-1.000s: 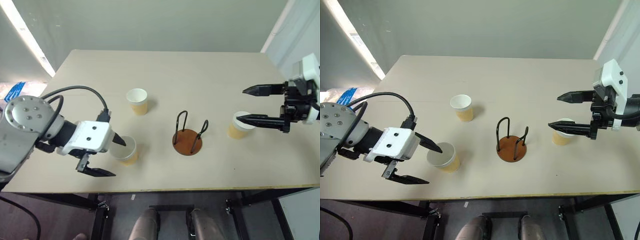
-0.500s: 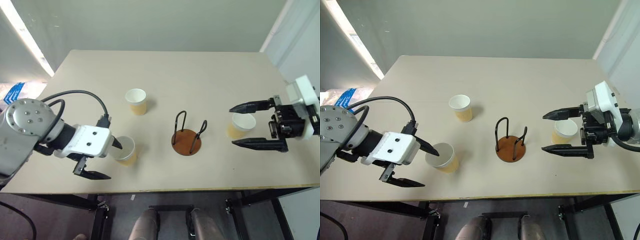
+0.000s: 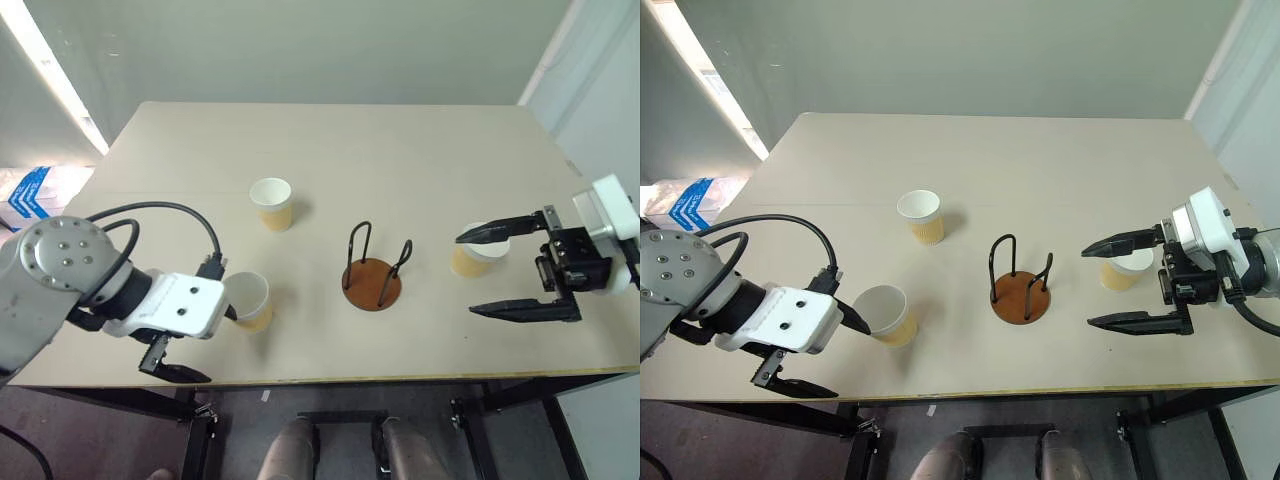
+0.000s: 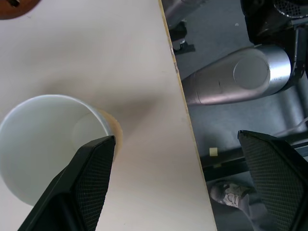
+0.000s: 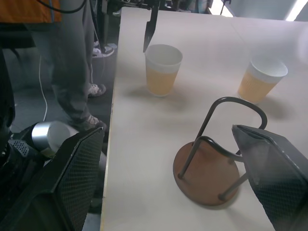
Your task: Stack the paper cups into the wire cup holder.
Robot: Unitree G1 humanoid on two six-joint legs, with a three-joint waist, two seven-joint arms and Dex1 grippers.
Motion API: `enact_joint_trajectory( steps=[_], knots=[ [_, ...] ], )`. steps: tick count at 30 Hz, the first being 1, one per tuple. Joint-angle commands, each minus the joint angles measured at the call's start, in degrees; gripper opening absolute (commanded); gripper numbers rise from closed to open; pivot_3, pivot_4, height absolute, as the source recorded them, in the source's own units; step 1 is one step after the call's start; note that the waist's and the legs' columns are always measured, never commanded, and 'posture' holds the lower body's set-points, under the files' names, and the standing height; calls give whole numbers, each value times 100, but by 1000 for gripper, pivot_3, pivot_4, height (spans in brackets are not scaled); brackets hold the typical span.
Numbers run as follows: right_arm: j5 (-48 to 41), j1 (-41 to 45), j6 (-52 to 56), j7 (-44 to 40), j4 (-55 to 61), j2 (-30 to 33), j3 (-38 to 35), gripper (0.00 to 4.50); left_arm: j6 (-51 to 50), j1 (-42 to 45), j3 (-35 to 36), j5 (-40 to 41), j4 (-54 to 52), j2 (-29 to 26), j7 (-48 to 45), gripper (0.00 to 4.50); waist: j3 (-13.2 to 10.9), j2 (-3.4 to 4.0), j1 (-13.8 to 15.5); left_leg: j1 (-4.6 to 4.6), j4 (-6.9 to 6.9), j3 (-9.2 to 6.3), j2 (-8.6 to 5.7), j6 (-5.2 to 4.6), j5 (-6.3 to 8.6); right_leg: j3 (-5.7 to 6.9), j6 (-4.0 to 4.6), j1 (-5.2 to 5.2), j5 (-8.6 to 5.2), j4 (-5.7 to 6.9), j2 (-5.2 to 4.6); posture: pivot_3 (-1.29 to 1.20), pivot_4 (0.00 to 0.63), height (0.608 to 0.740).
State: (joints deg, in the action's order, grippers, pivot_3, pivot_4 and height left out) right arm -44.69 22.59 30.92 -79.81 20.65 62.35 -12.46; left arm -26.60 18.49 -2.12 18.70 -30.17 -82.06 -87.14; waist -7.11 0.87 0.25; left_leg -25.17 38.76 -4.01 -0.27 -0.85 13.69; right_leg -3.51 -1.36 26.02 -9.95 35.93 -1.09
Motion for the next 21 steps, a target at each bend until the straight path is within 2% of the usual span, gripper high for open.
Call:
enact_joint_trajectory(
  steps=[1,8,21],
  knots=[
    [18,122,-82,-71,14,49,-36,4500,176,30,0,-354,27,-83,147,4459,0,0,0,0,0,0,0,1,0,0,0,0,0,0,0,0,150,740],
    [34,75,-102,-74,17,35,-40,4500,425,251,-301,-786,252,216,364,4459,0,0,-1,1,0,0,0,4,2,0,6,0,-3,0,0,0,150,740],
    [95,-45,-108,-246,-20,164,-112,4500,480,-172,-36,-485,-2,155,127,4459,0,0,-7,1,-1,-2,1,9,5,1,11,1,-7,2,2,0,150,740]
  ],
)
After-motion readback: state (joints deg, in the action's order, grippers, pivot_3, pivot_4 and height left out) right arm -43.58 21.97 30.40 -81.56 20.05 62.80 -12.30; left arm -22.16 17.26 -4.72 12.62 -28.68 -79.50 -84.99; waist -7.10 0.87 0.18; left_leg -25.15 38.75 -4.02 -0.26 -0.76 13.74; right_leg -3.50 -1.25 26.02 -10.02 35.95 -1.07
